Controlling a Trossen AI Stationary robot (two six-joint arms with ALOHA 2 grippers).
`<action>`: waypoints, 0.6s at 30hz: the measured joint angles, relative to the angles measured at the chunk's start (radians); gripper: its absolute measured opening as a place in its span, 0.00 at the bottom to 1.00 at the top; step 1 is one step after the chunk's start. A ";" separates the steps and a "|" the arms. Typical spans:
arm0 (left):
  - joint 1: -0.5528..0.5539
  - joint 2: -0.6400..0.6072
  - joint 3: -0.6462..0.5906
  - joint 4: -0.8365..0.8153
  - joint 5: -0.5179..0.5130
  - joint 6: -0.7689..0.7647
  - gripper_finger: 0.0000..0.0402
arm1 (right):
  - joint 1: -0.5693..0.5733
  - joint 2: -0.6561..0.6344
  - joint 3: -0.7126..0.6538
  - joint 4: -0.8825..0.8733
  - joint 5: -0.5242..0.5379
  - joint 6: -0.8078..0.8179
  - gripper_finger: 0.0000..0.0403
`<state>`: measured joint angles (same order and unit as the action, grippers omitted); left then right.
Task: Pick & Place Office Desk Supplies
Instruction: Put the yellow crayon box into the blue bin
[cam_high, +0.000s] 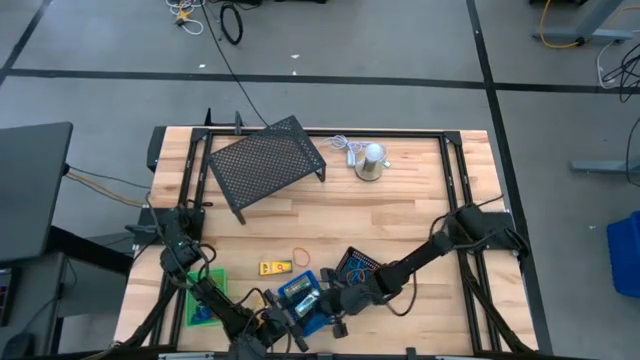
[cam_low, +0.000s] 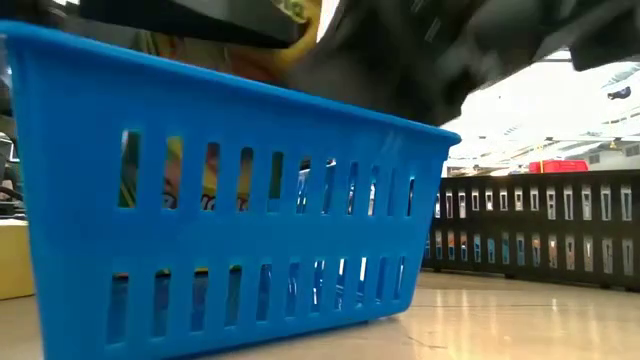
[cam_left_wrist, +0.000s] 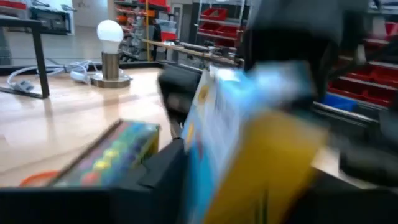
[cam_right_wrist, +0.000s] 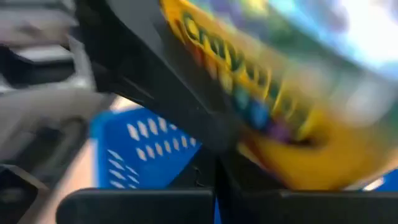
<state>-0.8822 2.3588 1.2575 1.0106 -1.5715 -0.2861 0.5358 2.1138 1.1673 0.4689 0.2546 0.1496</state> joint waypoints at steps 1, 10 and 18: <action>0.001 -0.001 0.000 -0.015 0.001 -0.018 0.51 | -0.002 0.017 0.020 -0.025 0.002 0.003 0.00; -0.002 -0.001 0.000 -0.043 -0.003 -0.099 0.58 | -0.006 0.048 0.112 -0.142 0.016 0.019 0.00; -0.029 -0.001 0.000 0.128 -0.010 0.050 0.54 | -0.015 0.048 0.122 -0.157 0.015 0.046 0.00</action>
<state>-0.9115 2.3581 1.2579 1.1385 -1.5817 -0.2357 0.5213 2.1620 1.2892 0.3121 0.2700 0.1957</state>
